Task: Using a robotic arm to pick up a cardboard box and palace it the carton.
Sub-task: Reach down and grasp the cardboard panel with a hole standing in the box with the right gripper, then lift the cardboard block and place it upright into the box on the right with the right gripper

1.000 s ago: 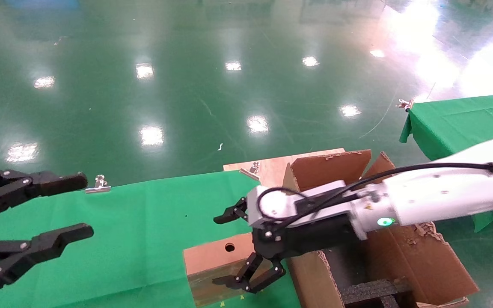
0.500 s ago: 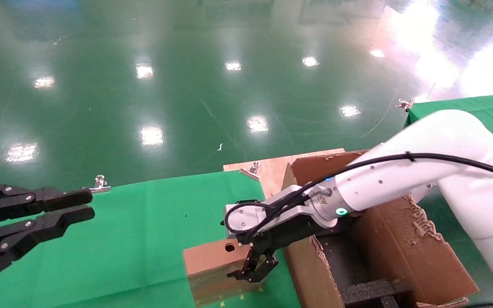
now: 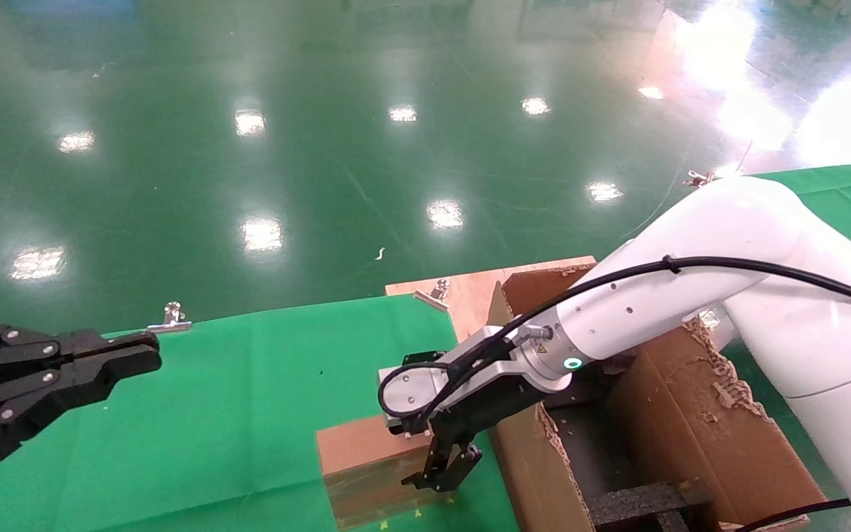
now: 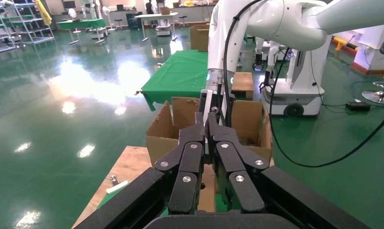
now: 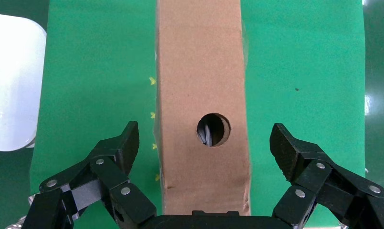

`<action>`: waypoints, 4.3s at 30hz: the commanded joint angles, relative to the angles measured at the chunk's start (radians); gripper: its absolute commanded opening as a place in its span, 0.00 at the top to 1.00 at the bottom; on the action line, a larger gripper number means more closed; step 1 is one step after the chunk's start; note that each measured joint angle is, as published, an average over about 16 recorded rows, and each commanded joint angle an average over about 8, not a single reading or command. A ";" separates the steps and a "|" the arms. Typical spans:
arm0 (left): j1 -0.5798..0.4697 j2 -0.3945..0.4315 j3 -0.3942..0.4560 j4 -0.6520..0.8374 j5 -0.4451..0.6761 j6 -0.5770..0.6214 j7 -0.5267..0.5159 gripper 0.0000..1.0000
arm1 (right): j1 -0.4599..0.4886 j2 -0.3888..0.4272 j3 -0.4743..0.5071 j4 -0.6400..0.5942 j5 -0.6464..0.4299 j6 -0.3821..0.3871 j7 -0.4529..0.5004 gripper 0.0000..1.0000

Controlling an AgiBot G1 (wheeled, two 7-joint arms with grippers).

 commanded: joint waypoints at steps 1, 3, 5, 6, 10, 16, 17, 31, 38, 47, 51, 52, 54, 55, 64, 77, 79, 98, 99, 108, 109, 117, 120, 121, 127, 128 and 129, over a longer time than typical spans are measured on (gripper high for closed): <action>0.000 0.000 0.000 0.000 0.000 0.000 0.000 0.00 | 0.004 -0.003 -0.004 -0.002 -0.006 -0.002 -0.001 1.00; 0.000 0.000 0.000 0.000 0.000 0.000 0.000 0.00 | 0.003 -0.002 -0.003 -0.002 -0.005 -0.002 -0.001 1.00; 0.000 0.000 0.000 0.000 0.000 0.000 0.000 0.00 | 0.002 -0.002 -0.002 -0.002 -0.003 -0.002 -0.001 1.00; 0.000 0.000 0.000 0.000 0.000 0.000 0.000 0.00 | 0.002 -0.001 -0.002 -0.002 -0.002 -0.002 -0.001 1.00; 0.000 0.000 0.000 0.000 0.000 0.000 0.000 0.00 | 0.000 0.000 0.000 -0.001 0.001 -0.001 -0.001 1.00; 0.000 0.000 0.000 0.000 0.000 0.000 0.000 0.00 | -0.002 0.001 0.002 -0.001 0.004 0.000 0.000 1.00; 0.000 0.000 0.000 0.000 0.000 0.000 0.000 0.00 | -0.002 0.001 0.002 -0.001 0.004 0.000 0.000 1.00; 0.000 0.000 0.000 0.000 0.000 0.000 0.000 0.00 | -0.003 0.003 0.004 0.001 0.008 0.001 0.001 1.00; 0.000 0.000 0.000 0.000 0.000 0.000 0.000 0.00 | 0.005 0.004 0.010 -0.004 0.014 0.002 0.005 1.00; 0.000 0.000 0.000 0.000 0.000 0.000 0.000 0.00 | 0.142 0.030 0.063 -0.062 0.081 -0.044 0.002 1.00; 0.000 0.000 0.000 0.000 0.000 0.000 0.000 0.00 | 0.249 0.054 0.067 -0.103 0.128 -0.073 -0.013 1.00; 0.000 0.000 0.000 0.000 0.000 0.000 0.000 0.00 | 0.278 0.062 0.061 -0.113 0.141 -0.077 -0.019 1.00; 0.000 0.000 0.000 0.000 0.000 0.000 0.000 0.00 | 0.336 0.077 0.045 -0.134 0.168 -0.083 -0.031 1.00; 0.000 0.000 0.000 0.000 0.000 0.000 0.000 0.00 | 0.364 0.085 0.032 -0.143 0.181 -0.084 -0.037 1.00; 0.000 0.000 0.000 0.000 0.000 0.000 0.000 0.00 | 0.518 0.161 -0.099 -0.213 0.280 -0.081 -0.067 1.00; 0.000 0.000 0.000 0.000 0.000 0.000 0.000 0.00 | 0.635 0.463 -0.226 -0.186 0.264 -0.078 -0.021 1.00; 0.000 0.000 0.000 0.000 0.000 0.000 0.000 0.00 | 0.643 0.520 -0.244 -0.162 0.257 -0.077 -0.001 1.00; 0.000 0.000 0.000 0.000 -0.001 0.000 0.000 0.00 | 0.521 0.801 -0.366 0.052 0.358 0.042 0.146 1.00; 0.000 0.000 0.000 0.000 -0.001 0.000 0.000 0.00 | 0.517 0.800 -0.368 0.054 0.364 0.047 0.146 1.00; 0.000 0.000 0.000 0.000 -0.001 -0.001 0.000 0.00 | 0.516 0.796 -0.368 0.051 0.365 0.049 0.145 1.00; 0.000 0.000 0.000 0.000 -0.001 -0.001 0.000 0.00 | 0.517 0.796 -0.367 0.050 0.363 0.047 0.145 1.00; 0.000 0.000 0.000 0.000 -0.001 0.000 0.000 0.00 | 0.517 0.797 -0.367 0.039 0.350 0.043 0.164 1.00; 0.000 0.000 0.000 0.000 -0.001 0.000 0.000 0.00 | 0.499 0.802 -0.380 0.036 0.331 0.077 0.226 1.00; 0.000 0.000 0.000 0.000 -0.001 0.000 0.000 0.00 | 0.491 0.805 -0.387 0.038 0.321 0.095 0.260 1.00; 0.000 0.000 0.000 0.000 -0.001 0.000 0.000 0.00 | 0.430 0.829 -0.433 0.101 0.213 0.243 0.553 1.00; 0.000 0.000 0.000 0.000 -0.001 0.000 0.000 0.00 | 0.421 0.831 -0.441 0.111 0.194 0.261 0.604 1.00; 0.000 0.000 0.000 0.000 -0.001 0.000 0.000 0.00 | 0.413 0.832 -0.448 0.120 0.174 0.276 0.654 1.00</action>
